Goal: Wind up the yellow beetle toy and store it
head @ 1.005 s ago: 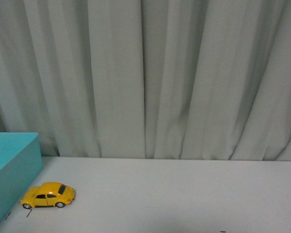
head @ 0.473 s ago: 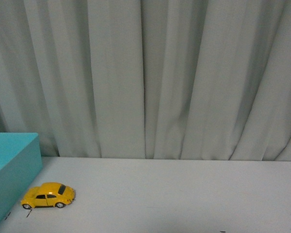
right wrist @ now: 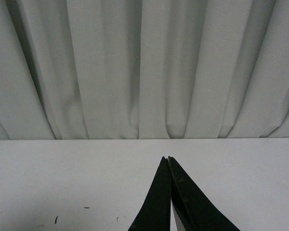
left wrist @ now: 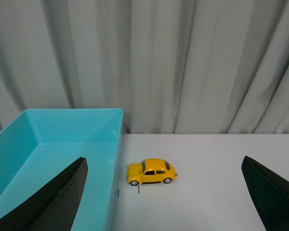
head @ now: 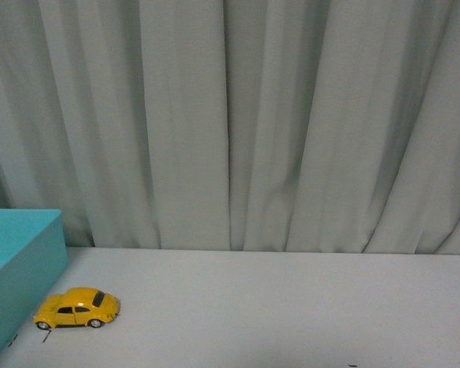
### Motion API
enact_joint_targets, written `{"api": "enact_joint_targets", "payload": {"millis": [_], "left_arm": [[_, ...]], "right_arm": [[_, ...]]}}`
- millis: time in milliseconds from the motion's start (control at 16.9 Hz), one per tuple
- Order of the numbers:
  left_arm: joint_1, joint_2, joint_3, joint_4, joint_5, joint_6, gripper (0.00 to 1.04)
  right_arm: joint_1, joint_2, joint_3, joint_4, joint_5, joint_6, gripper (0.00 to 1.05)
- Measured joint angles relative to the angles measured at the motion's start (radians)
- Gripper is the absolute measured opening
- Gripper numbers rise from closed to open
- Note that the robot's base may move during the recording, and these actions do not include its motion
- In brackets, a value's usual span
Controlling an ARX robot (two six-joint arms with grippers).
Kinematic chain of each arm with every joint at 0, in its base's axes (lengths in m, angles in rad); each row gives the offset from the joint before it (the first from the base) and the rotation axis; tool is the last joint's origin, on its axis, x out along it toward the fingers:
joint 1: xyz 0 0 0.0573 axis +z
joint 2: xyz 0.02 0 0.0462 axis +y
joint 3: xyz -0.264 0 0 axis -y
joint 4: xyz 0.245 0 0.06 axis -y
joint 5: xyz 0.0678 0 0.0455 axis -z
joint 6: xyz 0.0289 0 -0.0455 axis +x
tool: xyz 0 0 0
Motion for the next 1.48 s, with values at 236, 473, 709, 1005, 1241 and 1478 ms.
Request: {"api": "enact_joint_targets", "payload": {"millis": [236, 473, 709, 1005, 1241, 1478], "left_arm": [[0.0, 0.0, 0.0, 0.0, 0.0, 0.0, 0.98], [0.0, 0.0, 0.0, 0.001, 0.0, 0.0, 0.98], [0.0, 0.0, 0.0, 0.0, 0.0, 0.0, 0.98], [0.0, 0.0, 0.0, 0.0, 0.0, 0.0, 0.98], [0.0, 0.0, 0.0, 0.0, 0.0, 0.0, 0.98], [-0.075, 0.298, 0.133, -0.181, -0.158, -0.211, 0.98]], "right_arm": [[0.0, -0.051, 0.0, -0.051, 0.0, 0.0, 0.02], [0.0, -0.224, 0.001, -0.241, 0.003, 0.001, 0.02], [0.0, -0.225, 0.001, -0.234, 0.003, 0.0, 0.28], [0.0, -0.225, 0.001, -0.234, 0.003, 0.0, 0.91], [0.0, -0.225, 0.001, -0.234, 0.003, 0.0, 0.98], [0.0, -0.225, 0.001, -0.233, 0.003, 0.001, 0.98]]}}
